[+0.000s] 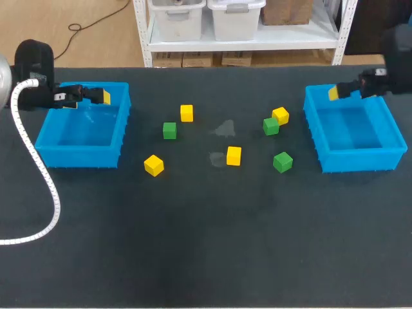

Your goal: Put the green cubes in the right bin and the yellow cubes in the left bin.

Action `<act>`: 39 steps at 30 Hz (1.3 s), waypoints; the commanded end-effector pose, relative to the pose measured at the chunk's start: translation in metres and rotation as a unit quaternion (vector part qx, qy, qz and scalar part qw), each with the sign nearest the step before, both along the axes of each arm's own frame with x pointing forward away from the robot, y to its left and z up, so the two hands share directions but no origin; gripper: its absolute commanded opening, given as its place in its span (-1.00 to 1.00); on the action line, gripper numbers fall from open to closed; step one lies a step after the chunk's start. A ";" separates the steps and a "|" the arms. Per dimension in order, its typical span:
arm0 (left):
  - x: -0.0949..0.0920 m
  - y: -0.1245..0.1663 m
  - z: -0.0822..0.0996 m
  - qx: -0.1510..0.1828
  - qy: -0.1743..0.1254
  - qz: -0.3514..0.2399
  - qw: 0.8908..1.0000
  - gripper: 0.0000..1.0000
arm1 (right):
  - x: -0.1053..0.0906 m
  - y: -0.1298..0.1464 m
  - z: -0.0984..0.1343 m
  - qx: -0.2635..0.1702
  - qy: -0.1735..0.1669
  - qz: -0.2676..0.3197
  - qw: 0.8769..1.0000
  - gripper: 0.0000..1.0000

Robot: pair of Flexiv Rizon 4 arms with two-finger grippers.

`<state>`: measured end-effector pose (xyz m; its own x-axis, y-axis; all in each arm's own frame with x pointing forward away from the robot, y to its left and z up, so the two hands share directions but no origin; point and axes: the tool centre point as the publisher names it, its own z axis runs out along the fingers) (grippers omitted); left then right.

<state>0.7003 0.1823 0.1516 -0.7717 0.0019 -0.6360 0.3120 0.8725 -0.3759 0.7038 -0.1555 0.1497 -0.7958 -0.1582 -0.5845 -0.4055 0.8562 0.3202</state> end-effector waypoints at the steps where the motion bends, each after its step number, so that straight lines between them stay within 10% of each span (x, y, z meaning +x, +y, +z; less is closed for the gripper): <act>1: 0.000 0.002 -0.002 -0.005 -0.004 -0.003 1.000 1.00 | 0.012 0.023 0.005 -0.040 0.047 0.018 0.998 1.00; 19: 0.000 0.002 -0.002 -0.005 -0.004 -0.003 1.000 1.00 | -0.005 0.123 -0.042 -0.162 0.172 0.109 0.966 1.00; 39: 0.000 0.002 -0.002 -0.005 -0.004 -0.003 1.000 1.00 | -0.046 0.122 -0.111 -0.217 0.243 0.120 0.938 1.00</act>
